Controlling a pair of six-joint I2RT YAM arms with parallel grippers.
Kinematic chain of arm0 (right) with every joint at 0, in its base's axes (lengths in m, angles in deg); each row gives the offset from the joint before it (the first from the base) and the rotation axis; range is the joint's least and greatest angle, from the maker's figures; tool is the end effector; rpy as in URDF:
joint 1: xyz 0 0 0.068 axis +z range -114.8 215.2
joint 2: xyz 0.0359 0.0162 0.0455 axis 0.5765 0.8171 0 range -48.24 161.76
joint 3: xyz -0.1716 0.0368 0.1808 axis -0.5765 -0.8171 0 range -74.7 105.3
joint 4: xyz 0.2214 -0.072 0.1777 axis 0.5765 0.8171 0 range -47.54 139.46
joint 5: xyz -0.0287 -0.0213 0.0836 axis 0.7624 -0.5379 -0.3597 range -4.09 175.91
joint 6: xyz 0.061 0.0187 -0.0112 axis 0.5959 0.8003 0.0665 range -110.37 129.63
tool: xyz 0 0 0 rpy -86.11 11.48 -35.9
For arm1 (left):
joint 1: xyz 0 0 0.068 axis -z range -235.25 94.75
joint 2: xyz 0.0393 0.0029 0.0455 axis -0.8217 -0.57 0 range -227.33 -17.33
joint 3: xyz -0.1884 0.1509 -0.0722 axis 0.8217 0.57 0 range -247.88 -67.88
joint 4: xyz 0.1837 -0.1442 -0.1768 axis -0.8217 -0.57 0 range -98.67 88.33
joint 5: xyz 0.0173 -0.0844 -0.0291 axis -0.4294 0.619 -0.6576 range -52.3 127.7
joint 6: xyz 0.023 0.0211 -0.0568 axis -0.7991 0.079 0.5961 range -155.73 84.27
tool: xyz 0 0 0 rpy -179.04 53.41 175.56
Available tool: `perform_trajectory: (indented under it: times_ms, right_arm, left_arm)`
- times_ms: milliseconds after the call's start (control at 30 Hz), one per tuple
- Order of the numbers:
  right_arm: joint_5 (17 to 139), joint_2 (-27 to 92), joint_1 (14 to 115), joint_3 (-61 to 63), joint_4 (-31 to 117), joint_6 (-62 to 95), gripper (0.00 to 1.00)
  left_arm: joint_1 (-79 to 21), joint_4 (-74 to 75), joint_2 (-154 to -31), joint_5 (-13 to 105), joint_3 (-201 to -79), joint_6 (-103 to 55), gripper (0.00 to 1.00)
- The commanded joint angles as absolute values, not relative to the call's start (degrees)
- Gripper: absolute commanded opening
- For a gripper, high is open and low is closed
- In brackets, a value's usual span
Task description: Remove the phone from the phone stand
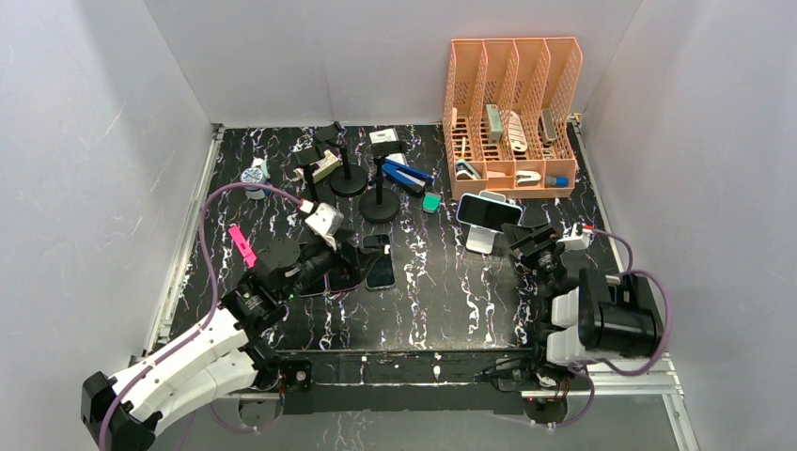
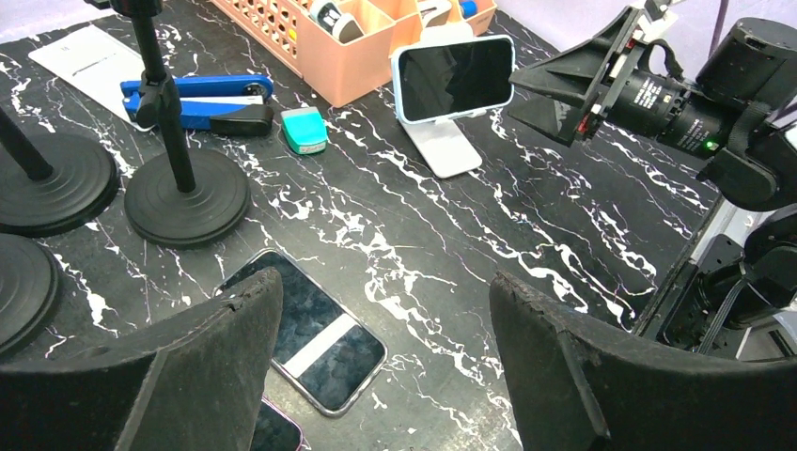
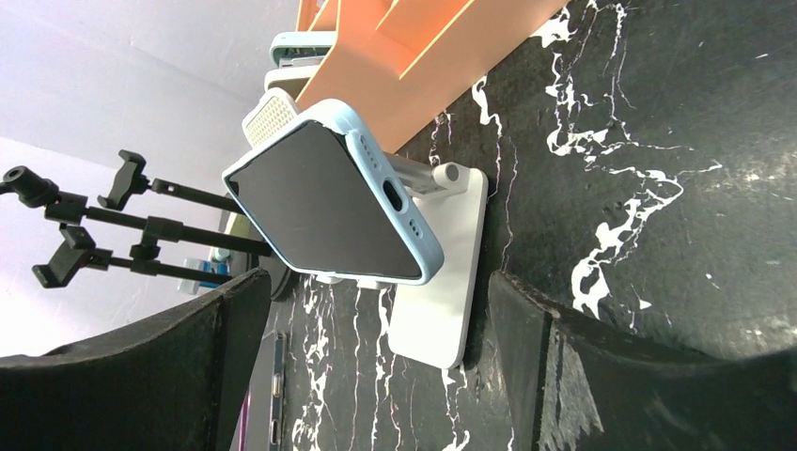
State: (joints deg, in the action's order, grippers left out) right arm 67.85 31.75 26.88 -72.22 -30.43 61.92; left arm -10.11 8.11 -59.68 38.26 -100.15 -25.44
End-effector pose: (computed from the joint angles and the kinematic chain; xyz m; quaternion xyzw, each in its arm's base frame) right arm 0.2182 -0.0162 0.0836 0.2744 0.6804 0.3577 0.5777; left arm 0.1760 -0.1776 0.2865 0.2155 0.6754 -0.3310 0.6227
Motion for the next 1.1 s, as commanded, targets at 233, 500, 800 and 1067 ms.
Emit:
perform_trajectory:
  times_ms: [233,500,800,1067]
  right_arm:
    - [61.83,47.77,25.15,-70.87,-60.85,66.22,0.85]
    - [61.45,49.33,24.57,-69.43,-61.7,66.05,0.82]
    - [60.6,49.68,24.57,-66.86,-61.68,66.48,0.76]
    - [58.06,51.39,24.57,-64.04,-62.03,66.61,0.69]
  left_arm:
    - [-9.95,8.43,-60.16,39.63,-101.08,-25.8,0.78]
    - [-9.93,8.53,-60.6,39.89,-101.18,-25.8,0.78]
    - [-9.97,8.66,-60.83,40.16,-101.18,-25.73,0.78]
    - [-9.95,8.88,-61.11,40.69,-101.14,-25.54,0.79]
